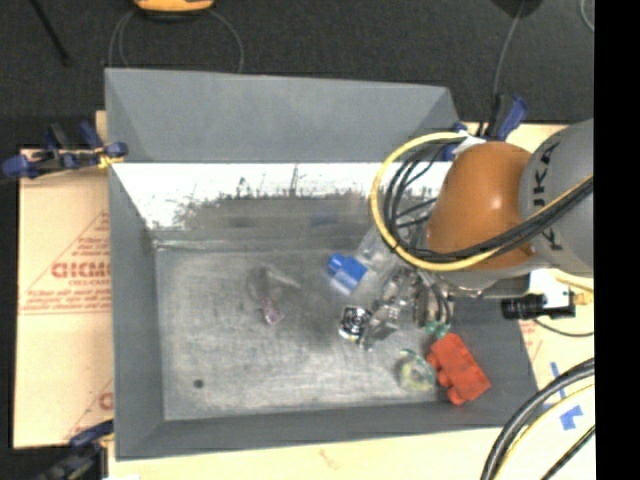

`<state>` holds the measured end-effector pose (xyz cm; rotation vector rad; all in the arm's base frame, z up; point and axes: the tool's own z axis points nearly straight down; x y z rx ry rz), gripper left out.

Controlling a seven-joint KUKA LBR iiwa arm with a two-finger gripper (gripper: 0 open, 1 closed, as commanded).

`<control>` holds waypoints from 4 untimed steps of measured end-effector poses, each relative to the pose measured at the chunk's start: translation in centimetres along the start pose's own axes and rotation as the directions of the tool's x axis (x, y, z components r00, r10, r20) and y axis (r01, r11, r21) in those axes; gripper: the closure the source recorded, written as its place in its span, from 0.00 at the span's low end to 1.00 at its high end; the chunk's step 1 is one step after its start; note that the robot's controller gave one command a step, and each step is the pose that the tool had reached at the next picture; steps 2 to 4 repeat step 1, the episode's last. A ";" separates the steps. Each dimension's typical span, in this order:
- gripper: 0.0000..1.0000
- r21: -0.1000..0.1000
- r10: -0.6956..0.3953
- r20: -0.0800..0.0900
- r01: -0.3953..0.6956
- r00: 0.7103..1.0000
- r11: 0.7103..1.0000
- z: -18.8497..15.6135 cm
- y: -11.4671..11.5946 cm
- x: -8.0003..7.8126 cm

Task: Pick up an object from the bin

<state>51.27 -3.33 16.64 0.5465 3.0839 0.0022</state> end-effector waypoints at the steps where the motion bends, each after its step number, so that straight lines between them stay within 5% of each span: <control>1: 1.00 0.001 -0.141 -0.001 0.141 0.990 0.990 -5.7 0.9 0.1; 4: 1.00 0.001 -0.141 -0.001 0.141 0.990 0.990 -5.7 0.9 0.1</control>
Offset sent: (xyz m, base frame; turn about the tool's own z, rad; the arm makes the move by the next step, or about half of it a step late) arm -0.0003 0.0101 0.0548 -0.1423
